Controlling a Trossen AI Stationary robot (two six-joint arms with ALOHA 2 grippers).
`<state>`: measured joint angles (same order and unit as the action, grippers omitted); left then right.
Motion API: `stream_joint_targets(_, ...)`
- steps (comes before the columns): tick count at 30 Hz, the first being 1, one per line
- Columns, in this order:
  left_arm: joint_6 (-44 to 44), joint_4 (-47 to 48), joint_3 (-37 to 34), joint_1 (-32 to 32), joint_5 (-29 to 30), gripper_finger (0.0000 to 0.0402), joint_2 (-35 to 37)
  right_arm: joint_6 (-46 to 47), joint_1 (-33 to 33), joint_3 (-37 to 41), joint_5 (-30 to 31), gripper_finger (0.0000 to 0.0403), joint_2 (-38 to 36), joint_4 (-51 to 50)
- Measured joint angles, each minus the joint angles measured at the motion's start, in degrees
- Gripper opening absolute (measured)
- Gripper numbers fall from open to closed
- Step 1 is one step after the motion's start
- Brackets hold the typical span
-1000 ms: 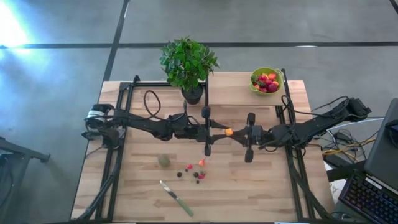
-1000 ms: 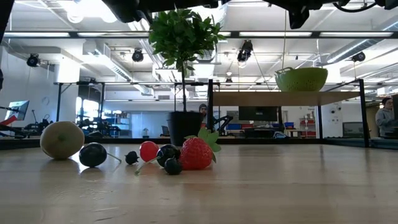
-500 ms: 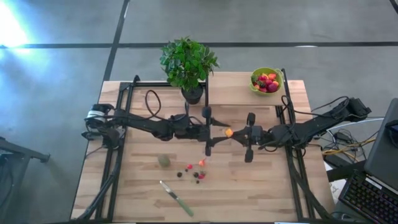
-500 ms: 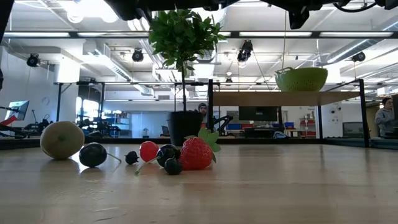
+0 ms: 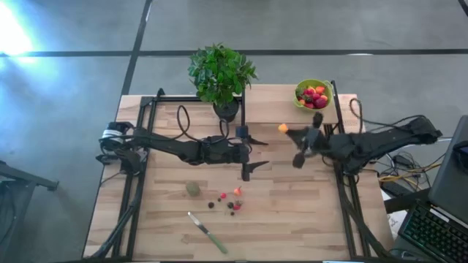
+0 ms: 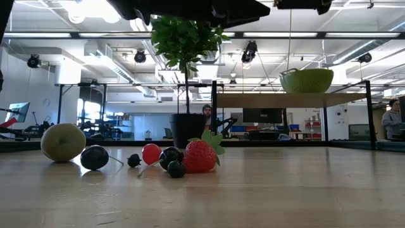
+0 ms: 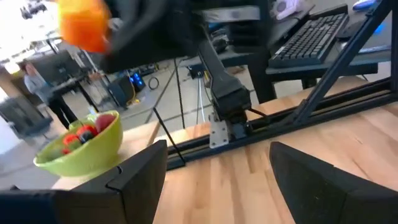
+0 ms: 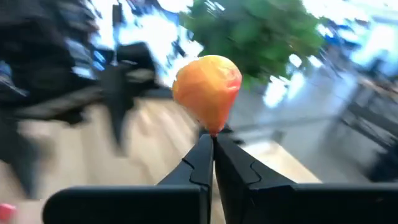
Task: Pick & Place Fruit
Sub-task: Put the pear into the green strainer bowl on the shelf
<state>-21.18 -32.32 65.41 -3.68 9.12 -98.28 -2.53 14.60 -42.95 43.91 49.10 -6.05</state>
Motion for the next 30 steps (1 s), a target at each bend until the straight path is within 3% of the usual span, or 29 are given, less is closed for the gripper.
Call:
stream_joint_targets(5, 5.6, 1.3, 0.0, 0.0, 0.0, 0.0285, -0.1, 8.4, -11.1, -12.5, -0.1, 0.0008, 1.4, -25.7)
stream_joint_targets(11, 13.7, 2.7, 0.0, 0.0, 0.0, 0.0285, -0.1, 14.0, -27.2, -24.7, -6.7, 0.0008, 6.3, -48.1)
stream_joint_targets(21, 18.5, 7.2, 0.0, 0.0, 0.0, 0.0285, -0.2, 11.5, -47.7, -33.7, -18.6, 0.0008, 13.9, -59.4)
stream_joint_targets(30, 20.4, 8.9, 0.0, 0.0, -0.1, 0.0285, -0.2, 10.3, -55.6, -34.3, -19.0, 0.0008, 19.9, -65.2)
